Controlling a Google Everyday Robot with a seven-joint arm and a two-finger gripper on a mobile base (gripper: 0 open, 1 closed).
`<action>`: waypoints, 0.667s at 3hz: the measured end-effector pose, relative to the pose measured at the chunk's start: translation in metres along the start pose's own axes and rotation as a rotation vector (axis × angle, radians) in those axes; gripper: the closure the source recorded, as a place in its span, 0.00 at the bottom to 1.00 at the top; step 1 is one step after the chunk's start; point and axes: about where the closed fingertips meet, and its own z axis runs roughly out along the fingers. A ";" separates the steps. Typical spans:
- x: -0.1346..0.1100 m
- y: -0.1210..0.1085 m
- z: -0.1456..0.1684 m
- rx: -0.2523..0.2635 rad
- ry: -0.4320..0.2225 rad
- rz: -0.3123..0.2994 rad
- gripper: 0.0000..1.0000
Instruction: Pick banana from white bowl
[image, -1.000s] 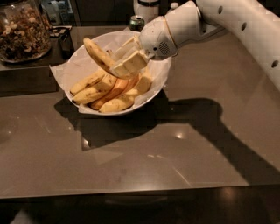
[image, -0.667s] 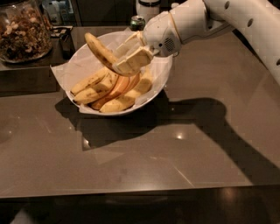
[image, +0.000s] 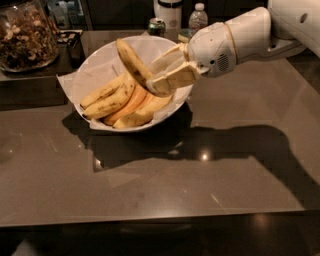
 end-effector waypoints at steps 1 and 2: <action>-0.002 0.026 -0.021 0.029 -0.032 0.009 1.00; -0.004 0.046 -0.040 0.099 -0.018 0.026 1.00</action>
Offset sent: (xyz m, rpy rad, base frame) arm -0.0672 -0.0667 0.0258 0.0171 -0.0296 -0.2045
